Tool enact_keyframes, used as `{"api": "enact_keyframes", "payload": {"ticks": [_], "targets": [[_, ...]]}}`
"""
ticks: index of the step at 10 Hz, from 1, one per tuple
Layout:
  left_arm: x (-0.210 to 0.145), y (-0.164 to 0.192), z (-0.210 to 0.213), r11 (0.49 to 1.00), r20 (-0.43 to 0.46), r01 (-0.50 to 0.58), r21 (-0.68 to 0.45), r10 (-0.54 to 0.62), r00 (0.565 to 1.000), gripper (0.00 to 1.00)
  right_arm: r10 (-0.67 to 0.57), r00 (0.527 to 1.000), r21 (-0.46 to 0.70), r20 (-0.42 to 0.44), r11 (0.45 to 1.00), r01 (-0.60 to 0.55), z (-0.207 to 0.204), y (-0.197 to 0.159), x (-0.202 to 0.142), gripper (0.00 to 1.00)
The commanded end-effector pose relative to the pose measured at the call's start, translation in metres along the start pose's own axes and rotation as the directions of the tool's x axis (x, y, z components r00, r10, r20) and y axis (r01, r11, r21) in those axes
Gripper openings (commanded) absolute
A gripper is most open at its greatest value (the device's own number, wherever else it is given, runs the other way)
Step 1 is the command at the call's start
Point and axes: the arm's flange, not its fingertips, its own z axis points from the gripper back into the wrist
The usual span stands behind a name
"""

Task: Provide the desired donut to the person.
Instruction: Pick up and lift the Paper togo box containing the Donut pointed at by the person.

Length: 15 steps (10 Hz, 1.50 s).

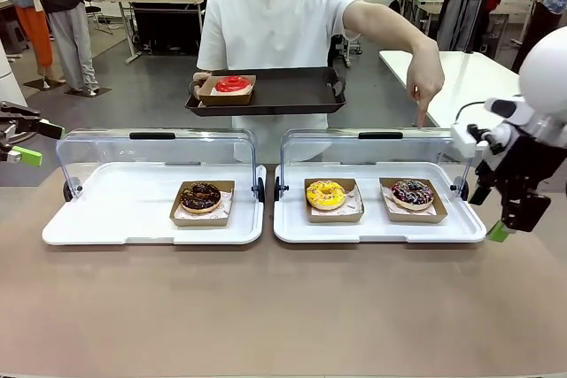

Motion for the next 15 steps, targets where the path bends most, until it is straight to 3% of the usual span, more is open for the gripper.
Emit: {"api": "enact_keyframes", "payload": {"ticks": [1,7,8,15], "targets": [[0.001,-0.001,0.001,1.000,0.002,0.002,0.001,-0.002,1.000,1.00,0.009,0.997,-0.006,-0.080,1.000,-0.010,-0.022,-0.006,0.013,1.00],[0.001,-0.001,0.001,1.000,0.002,0.002,0.001,-0.002,1.000,1.00,-0.036,0.992,-0.025,-0.123,0.999,0.033,-0.030,-0.006,0.036,1.00],[0.001,-0.001,0.001,1.000,0.002,0.002,0.001,-0.002,1.000,1.00,0.019,0.998,0.021,-0.067,1.000,-0.018,-0.034,-0.008,0.026,1.00],[0.001,-0.001,0.001,1.000,0.002,0.002,0.001,-0.002,1.000,1.00,0.009,0.997,-0.029,-0.078,0.999,-0.012,-0.044,-0.009,0.032,1.00]]}}
